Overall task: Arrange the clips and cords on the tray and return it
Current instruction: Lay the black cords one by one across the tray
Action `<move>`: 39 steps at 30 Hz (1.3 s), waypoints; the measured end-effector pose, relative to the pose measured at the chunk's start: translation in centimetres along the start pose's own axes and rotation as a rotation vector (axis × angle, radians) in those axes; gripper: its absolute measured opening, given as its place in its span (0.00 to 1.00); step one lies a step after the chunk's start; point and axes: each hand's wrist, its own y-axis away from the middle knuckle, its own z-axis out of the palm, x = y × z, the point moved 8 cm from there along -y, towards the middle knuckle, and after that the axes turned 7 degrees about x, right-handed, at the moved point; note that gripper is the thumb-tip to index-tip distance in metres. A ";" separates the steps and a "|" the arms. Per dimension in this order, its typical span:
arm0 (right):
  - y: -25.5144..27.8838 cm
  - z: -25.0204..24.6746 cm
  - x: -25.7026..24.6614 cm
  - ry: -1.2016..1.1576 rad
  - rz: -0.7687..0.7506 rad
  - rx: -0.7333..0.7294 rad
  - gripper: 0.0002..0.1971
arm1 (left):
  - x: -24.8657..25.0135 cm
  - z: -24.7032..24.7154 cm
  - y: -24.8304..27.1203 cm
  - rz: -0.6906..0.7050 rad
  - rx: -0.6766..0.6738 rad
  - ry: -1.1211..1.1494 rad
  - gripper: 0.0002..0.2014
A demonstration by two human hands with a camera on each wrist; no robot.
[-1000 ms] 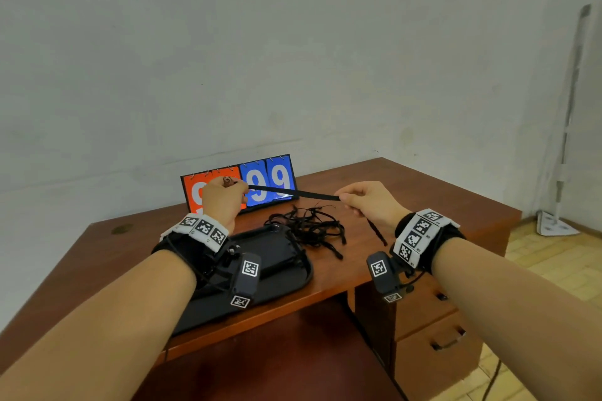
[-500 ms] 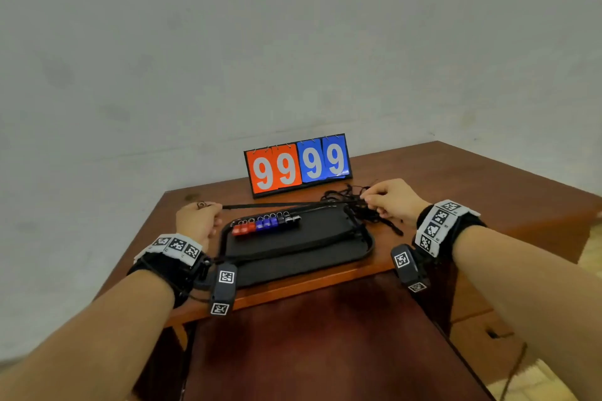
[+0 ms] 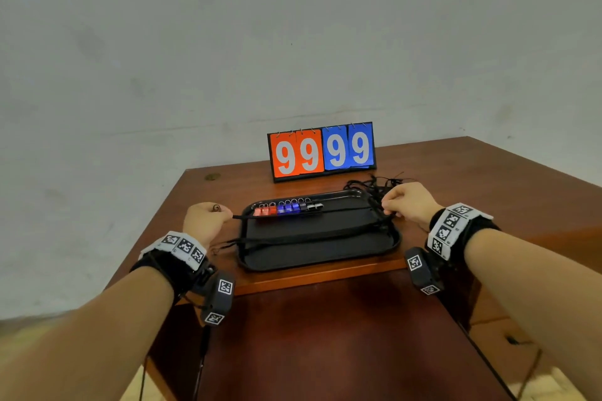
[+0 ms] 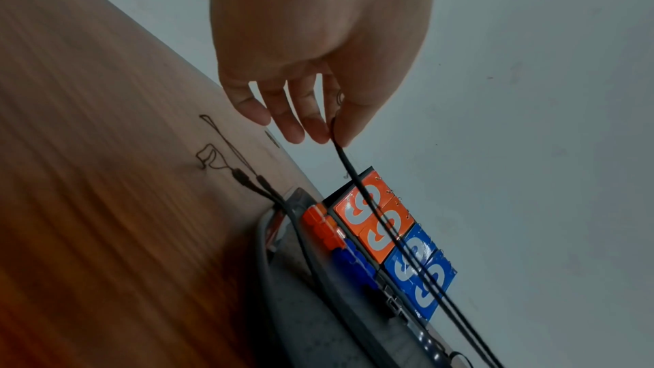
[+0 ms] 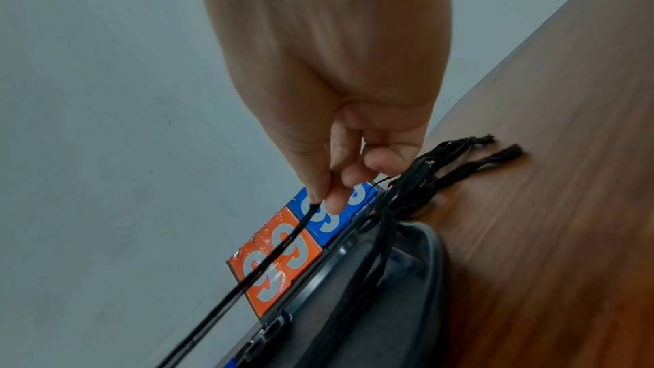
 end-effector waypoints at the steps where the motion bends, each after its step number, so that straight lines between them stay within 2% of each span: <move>1: -0.4 0.0 0.3 0.020 -0.012 0.008 0.05 | 0.0 0.3 -0.1 0.009 -0.007 -0.039 0.06; 11: -2.2 1.3 2.4 0.095 -0.009 -0.019 0.09 | -0.5 2.7 0.0 0.090 -0.098 -0.332 0.07; 16: -2.4 1.7 2.6 0.158 -0.040 -0.017 0.07 | -1.0 3.4 0.0 0.097 -0.143 -0.385 0.06; 22: -2.6 2.0 3.9 0.120 0.025 0.015 0.06 | -1.1 3.8 0.3 0.126 -0.179 -0.437 0.08; 27: -2.3 2.1 3.4 0.114 0.016 -0.025 0.03 | -1.0 3.5 0.5 0.114 -0.200 -0.452 0.09; 39: -1.5 1.9 3.4 0.128 0.048 -0.067 0.07 | -0.6 3.2 1.3 0.124 -0.218 -0.482 0.10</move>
